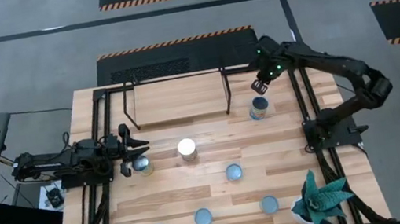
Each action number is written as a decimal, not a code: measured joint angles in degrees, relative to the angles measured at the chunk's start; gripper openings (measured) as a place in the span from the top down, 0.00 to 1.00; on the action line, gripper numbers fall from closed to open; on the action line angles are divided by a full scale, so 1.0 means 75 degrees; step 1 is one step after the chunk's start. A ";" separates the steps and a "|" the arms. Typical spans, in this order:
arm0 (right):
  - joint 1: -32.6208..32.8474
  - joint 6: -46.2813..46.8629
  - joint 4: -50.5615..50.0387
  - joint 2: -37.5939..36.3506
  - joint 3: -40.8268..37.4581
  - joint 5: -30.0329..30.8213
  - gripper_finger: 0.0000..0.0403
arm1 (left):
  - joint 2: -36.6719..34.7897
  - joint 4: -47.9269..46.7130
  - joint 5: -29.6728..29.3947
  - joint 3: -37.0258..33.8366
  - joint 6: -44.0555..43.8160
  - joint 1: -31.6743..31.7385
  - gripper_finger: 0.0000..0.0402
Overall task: Pick and place cans onto a shelf
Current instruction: Put the canned tomatoes on the shelf
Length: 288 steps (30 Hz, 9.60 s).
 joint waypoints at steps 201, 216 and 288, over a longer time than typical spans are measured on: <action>0.2206 -0.1025 -0.2617 0.6520 0.9334 -0.0748 0.79 | 0.0000 -0.0034 0.0176 0.0001 -0.0256 0.0003 0.80; 0.2619 -0.1077 -0.2902 0.6568 0.8101 -0.0381 0.83 | 0.0000 -0.0044 0.0289 0.0000 -0.0271 0.0000 0.80; 0.4964 0.0613 -0.5629 0.3443 0.8333 -0.1167 0.83 | 0.0852 0.5357 -0.2444 0.0057 0.3500 0.0011 0.80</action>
